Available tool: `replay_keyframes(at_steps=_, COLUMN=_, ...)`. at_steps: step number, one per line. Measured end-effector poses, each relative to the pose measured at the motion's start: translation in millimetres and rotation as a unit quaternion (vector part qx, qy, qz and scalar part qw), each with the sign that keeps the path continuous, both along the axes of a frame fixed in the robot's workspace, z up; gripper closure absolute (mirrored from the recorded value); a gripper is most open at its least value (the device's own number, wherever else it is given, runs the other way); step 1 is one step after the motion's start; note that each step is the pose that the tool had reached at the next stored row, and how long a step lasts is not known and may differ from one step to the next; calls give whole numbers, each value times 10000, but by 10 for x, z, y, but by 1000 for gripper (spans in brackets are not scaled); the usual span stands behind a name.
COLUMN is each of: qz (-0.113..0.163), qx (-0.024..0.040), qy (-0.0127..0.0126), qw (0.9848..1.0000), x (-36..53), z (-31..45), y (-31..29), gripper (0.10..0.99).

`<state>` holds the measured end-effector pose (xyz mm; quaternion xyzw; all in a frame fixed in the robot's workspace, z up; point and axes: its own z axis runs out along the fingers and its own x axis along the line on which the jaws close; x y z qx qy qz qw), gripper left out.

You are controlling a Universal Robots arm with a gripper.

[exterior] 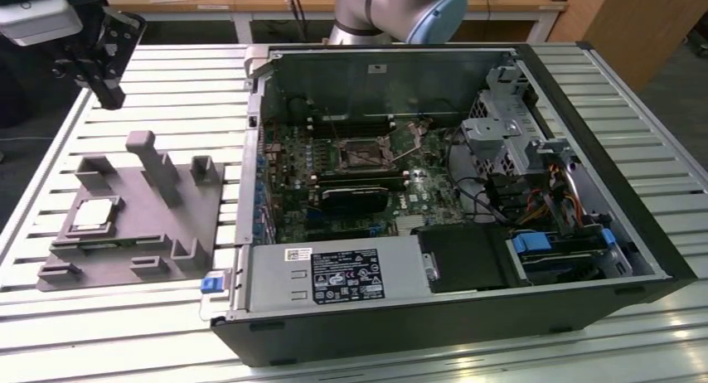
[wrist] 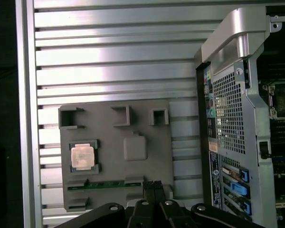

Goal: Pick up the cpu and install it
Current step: 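Reach for the cpu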

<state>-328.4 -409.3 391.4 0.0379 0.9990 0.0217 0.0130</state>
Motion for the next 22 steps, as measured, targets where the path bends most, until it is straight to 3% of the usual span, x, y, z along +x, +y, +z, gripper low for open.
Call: replay_keyframes(at_steps=22, qz=0, qx=0, qy=0, qw=10000, x=-284, z=-7, y=0, gripper=980)
